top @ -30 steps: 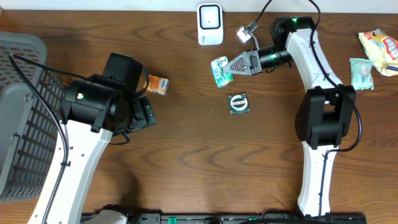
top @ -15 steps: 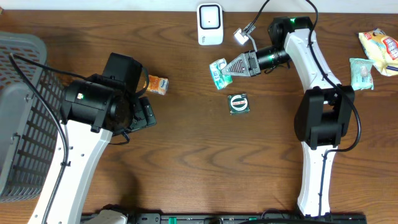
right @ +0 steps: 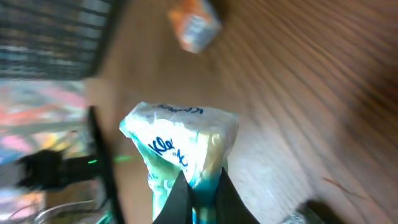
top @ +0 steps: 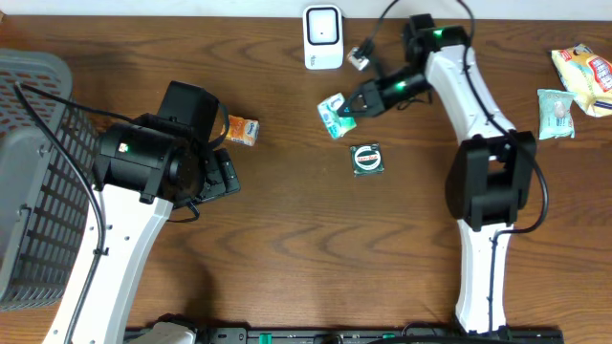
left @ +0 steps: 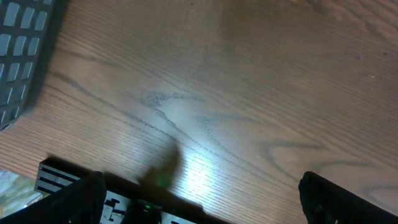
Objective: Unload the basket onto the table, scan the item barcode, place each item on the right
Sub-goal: 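Hold the Kleenex pack up in front of the scanner, right gripper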
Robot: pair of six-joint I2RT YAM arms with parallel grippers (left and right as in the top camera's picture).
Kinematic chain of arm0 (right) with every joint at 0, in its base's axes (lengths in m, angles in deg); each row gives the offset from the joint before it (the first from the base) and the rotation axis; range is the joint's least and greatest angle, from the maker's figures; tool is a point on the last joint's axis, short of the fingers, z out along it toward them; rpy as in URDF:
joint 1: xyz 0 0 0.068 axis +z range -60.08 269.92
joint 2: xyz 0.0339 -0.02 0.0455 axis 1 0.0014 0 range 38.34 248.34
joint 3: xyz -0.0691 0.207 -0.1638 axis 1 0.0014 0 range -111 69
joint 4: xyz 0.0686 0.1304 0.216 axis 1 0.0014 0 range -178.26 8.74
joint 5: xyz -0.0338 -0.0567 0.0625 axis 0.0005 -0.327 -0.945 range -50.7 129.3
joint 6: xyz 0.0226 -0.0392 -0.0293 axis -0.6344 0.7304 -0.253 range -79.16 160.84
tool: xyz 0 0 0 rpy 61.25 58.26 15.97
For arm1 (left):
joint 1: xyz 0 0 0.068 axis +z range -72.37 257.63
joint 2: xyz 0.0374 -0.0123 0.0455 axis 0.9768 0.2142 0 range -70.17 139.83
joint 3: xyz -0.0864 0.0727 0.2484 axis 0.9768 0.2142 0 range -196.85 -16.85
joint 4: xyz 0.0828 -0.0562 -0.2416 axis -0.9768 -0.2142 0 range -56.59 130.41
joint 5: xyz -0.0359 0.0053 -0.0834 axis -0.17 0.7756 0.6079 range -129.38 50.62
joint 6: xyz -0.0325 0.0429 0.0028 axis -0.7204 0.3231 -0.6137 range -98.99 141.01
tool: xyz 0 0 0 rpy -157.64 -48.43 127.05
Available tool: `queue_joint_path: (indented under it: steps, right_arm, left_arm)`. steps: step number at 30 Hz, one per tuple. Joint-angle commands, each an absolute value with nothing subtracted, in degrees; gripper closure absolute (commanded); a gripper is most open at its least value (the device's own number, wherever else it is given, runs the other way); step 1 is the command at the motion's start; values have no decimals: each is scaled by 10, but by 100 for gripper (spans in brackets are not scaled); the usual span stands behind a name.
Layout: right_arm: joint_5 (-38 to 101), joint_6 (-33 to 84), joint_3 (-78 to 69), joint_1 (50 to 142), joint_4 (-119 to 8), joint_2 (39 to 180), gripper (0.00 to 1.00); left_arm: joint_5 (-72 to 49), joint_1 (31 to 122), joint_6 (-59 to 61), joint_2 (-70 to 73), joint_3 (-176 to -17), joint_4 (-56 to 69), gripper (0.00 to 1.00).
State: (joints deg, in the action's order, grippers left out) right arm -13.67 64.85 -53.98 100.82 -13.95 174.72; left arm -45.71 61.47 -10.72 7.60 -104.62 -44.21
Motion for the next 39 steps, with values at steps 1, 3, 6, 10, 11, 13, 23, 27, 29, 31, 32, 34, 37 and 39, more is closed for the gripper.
queue_joint_path:
  steps: [1, 3, 6, 10, 11, 13, 23, 27, 29, 31, 32, 34, 37, 39]
  right_arm:
    - [33, 493, -538, 1051, -163, 1731, 99]
    - [120, 438, -538, 1072, -179, 1731, 99]
    - [290, 340, -538, 1107, -189, 1731, 99]
    - [492, 247, -538, 1153, -189, 1731, 99]
    - [527, 236, -538, 1164, -189, 1731, 99]
    - [582, 224, -538, 1185, -191, 1731, 99]
    - [776, 224, -538, 1273, -216, 1734, 99]
    - [796, 224, -538, 1293, -222, 1735, 99]
    - [793, 224, -538, 1298, -227, 1735, 99]
    - [792, 224, -538, 1301, -233, 1735, 99]
    - [793, 224, -538, 1301, -237, 1735, 99]
    - [793, 224, -538, 1300, -245, 1735, 99]
    - [792, 228, -538, 1299, -248, 1735, 99]
    - [792, 233, -538, 1300, -246, 1735, 99]
  left_arm:
    - [-459, 617, -112, 73, -1049, -444, 2]
    - [-459, 617, -112, 73, -1049, -444, 3]
    - [-459, 617, -112, 73, -1049, -444, 2]
    - [-459, 617, -112, 73, -1049, -444, 2]
    - [-459, 617, -112, 73, -1049, -444, 2]
    - [-459, 617, -112, 73, -1049, -444, 2]
    - [-459, 617, -112, 73, -1049, -444, 2]
    - [-459, 617, -112, 73, -1049, -444, 2]
    - [-459, 617, -112, 73, -1049, -444, 2]
    - [-459, 617, -112, 73, -1049, -444, 2]
    - [-459, 617, -112, 73, -1049, -444, 2]
    - [-459, 617, -112, 73, -1049, -444, 2]
    - [-459, 617, -112, 73, -1049, -444, 2]
    - [-459, 617, -112, 73, -1049, -444, 3]
